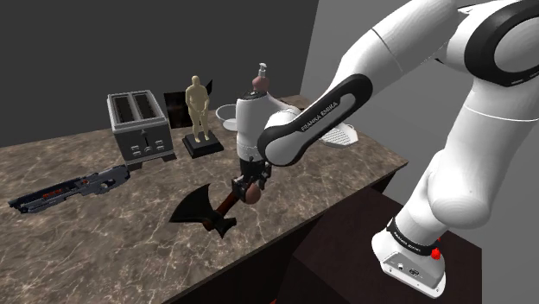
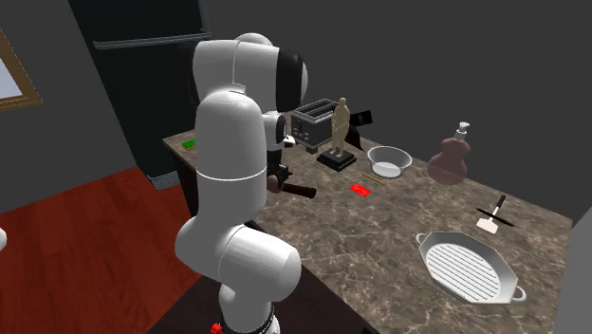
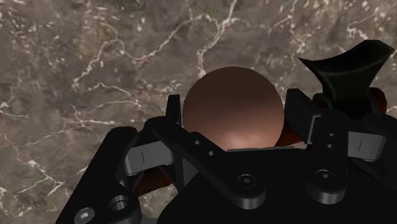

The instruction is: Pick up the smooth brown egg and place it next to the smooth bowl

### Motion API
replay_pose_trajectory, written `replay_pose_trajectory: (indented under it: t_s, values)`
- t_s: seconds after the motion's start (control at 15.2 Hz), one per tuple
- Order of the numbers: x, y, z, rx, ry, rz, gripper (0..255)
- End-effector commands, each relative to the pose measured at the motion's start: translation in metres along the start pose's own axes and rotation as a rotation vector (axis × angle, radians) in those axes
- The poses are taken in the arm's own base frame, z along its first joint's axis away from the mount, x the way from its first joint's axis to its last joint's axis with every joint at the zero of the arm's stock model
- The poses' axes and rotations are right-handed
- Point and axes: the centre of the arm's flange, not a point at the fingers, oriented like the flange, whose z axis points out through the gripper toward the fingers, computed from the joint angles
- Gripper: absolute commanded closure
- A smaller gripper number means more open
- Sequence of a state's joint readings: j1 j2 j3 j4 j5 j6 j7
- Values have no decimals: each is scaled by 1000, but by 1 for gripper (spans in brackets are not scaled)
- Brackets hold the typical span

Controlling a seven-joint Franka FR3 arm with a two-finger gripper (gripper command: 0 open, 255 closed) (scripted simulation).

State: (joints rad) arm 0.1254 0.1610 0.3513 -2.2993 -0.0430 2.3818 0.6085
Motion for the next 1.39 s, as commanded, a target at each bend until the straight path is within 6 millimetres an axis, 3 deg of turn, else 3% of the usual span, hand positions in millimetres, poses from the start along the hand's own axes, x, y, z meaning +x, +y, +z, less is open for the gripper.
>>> replay_pose_trajectory:
  t_s: [0.0,1.06,1.32]
  values:
    - [-1,0,-9,0,0,0,255]
    - [-7,2,-93,0,0,0,255]
    - [25,44,-95,0,0,0,255]
